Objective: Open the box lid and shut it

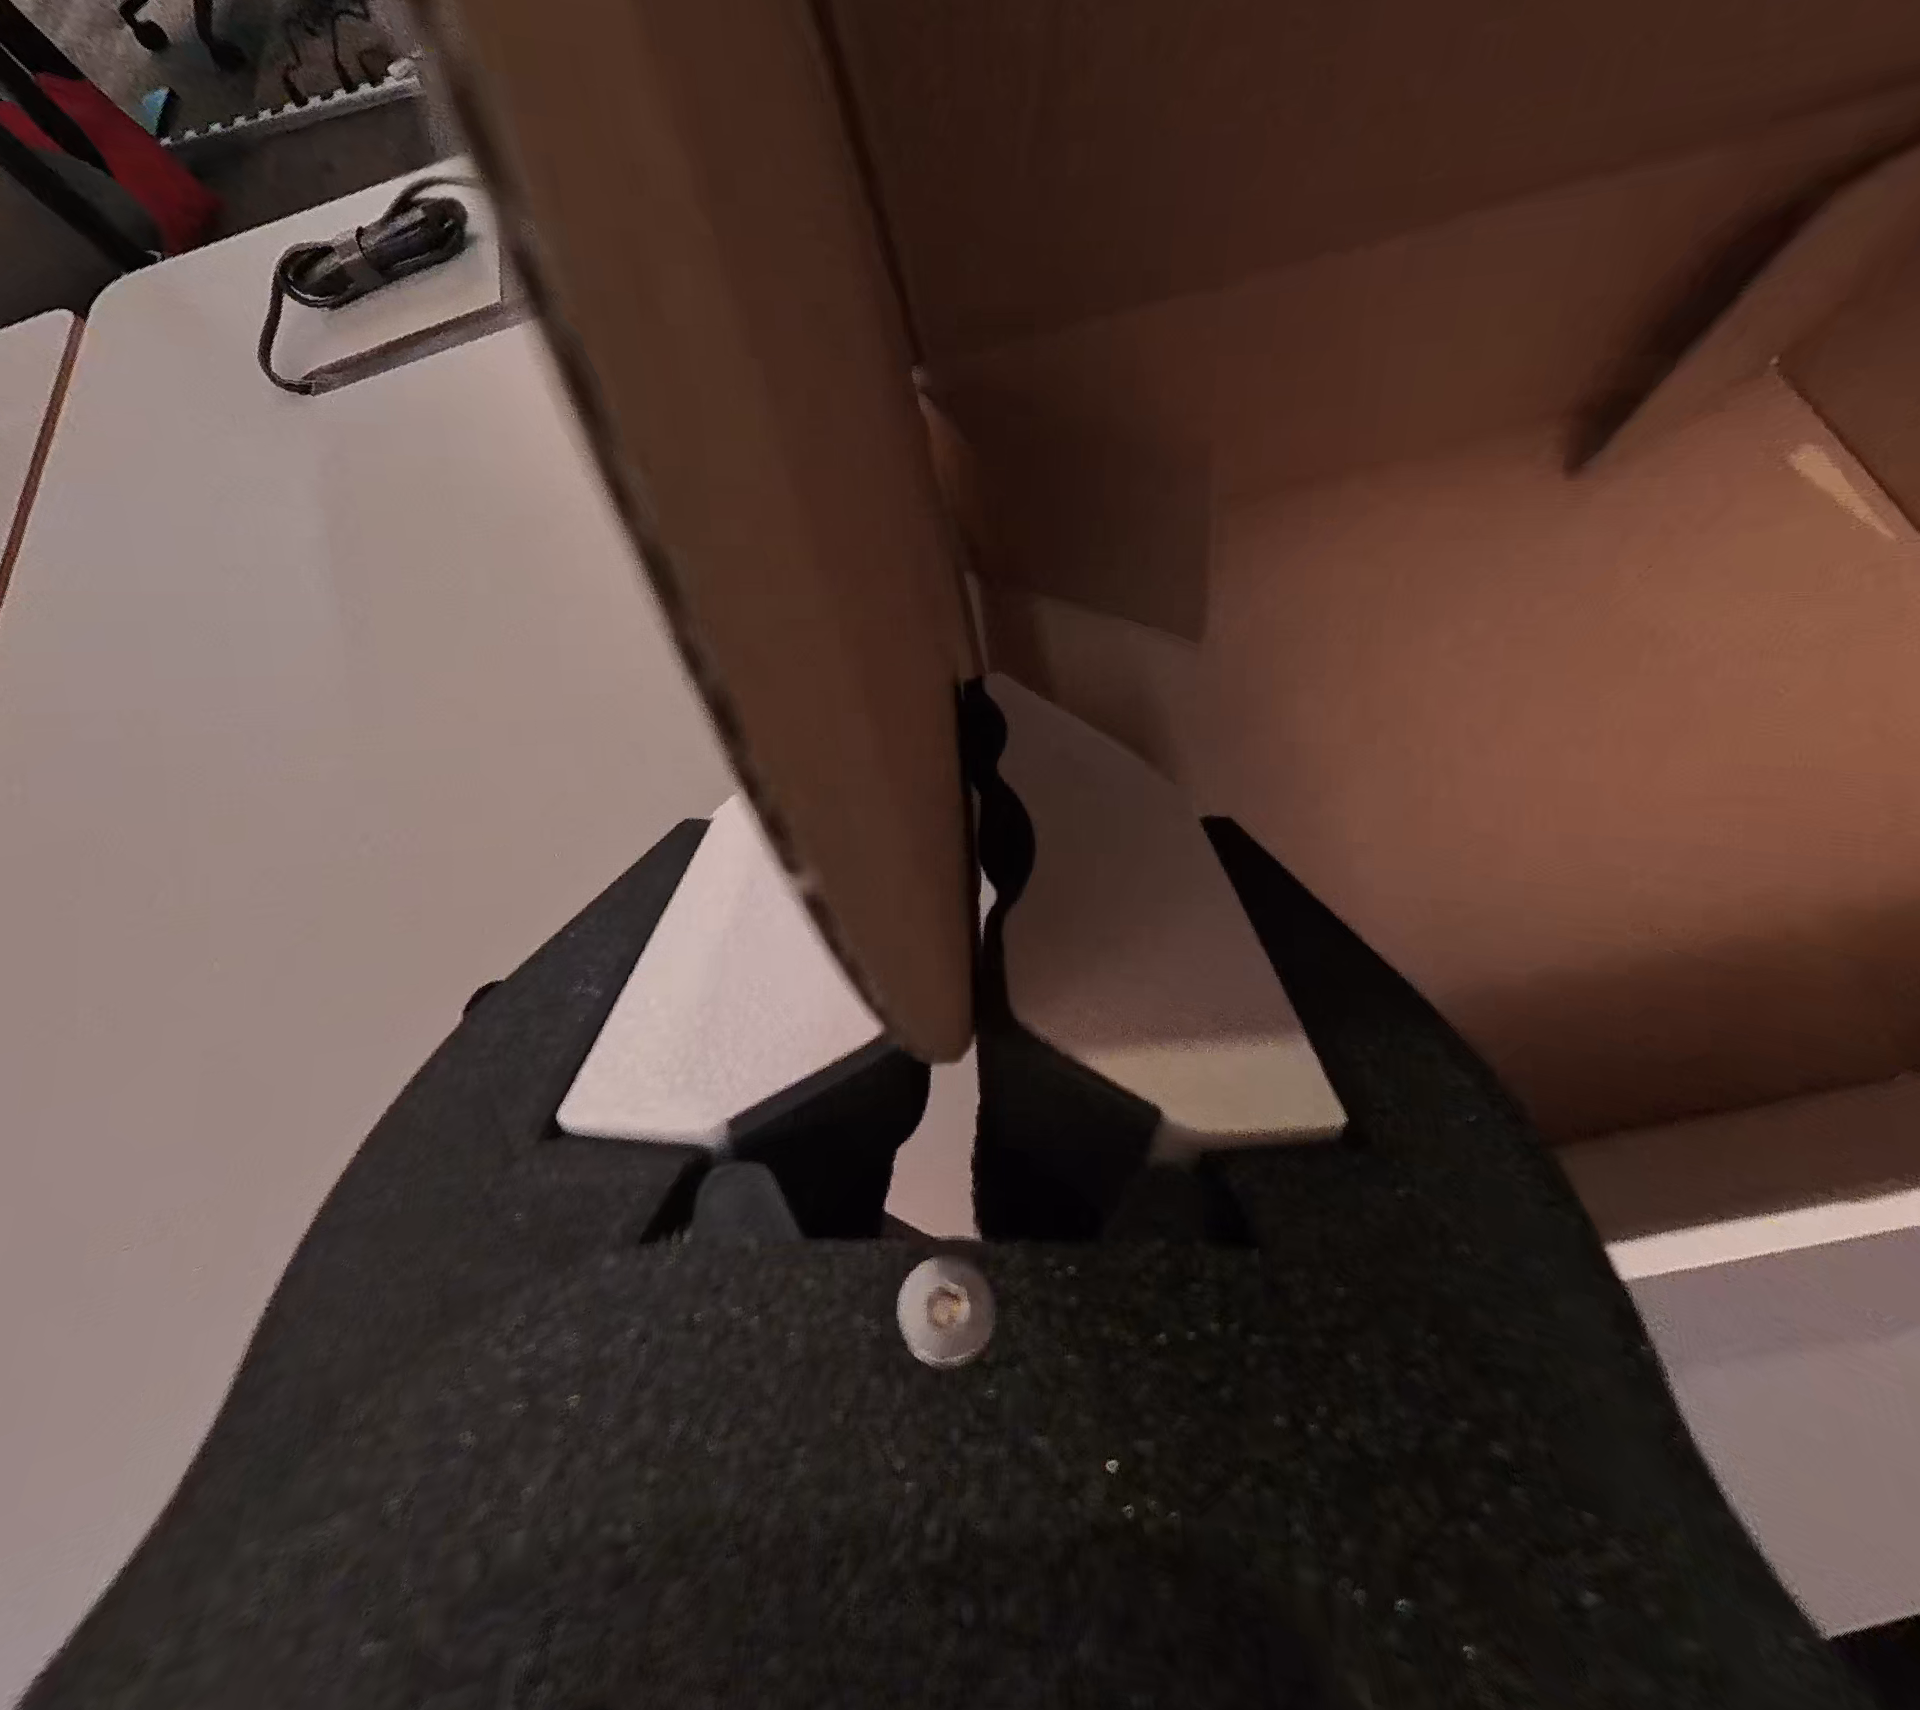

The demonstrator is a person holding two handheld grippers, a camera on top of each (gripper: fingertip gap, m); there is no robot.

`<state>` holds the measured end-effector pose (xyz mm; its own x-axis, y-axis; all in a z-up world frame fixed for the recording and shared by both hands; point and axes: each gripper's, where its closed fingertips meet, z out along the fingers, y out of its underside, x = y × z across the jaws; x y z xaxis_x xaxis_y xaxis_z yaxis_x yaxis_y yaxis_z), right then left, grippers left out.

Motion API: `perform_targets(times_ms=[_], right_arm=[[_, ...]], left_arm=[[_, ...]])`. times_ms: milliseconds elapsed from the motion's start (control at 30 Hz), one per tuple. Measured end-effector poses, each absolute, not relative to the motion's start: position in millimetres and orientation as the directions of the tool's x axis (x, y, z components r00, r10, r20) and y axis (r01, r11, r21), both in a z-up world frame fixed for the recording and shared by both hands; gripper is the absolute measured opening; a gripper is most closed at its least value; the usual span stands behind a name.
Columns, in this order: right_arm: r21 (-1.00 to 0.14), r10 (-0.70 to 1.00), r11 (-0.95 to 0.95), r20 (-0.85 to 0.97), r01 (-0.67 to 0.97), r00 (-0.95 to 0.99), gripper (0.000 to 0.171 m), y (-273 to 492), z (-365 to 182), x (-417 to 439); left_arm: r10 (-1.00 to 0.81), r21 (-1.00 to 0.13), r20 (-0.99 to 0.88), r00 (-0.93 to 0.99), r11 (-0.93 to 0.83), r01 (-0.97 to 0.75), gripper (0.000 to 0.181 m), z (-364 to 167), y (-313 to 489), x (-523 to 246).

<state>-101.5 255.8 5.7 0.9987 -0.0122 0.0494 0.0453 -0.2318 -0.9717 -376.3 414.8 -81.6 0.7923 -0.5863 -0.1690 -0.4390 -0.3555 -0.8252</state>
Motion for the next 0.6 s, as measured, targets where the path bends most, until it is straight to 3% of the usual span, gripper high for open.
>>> perform_targets(times_ms=[200,333,533,600], right_arm=[[-0.954,-0.043,-0.28,0.123,0.106,0.992,0.01,269.5,-12.4,-106.3],[-0.933,-0.101,-0.311,0.219,0.179,0.97,0.005,261.4,-27.5,-103.2],[-0.944,-0.096,-0.307,0.158,0.122,0.983,0.004,250.7,-39.9,-103.8],[-0.952,-0.083,-0.286,0.139,0.11,0.987,0.009,248.3,-34.4,-105.3]], left_arm=[[-0.581,-0.824,-0.21,0.786,-0.328,-0.462,0.003,-84.9,403.4,-375.7],[-0.575,-0.821,-0.244,0.781,-0.307,-0.482,0.004,-87.3,396.2,-375.4],[-0.581,-0.817,-0.274,0.766,-0.28,-0.505,0.011,-91.2,377.1,-377.7],[-0.582,-0.846,-0.226,0.781,-0.28,-0.453,0.025,-82.7,367.3,-380.2]])
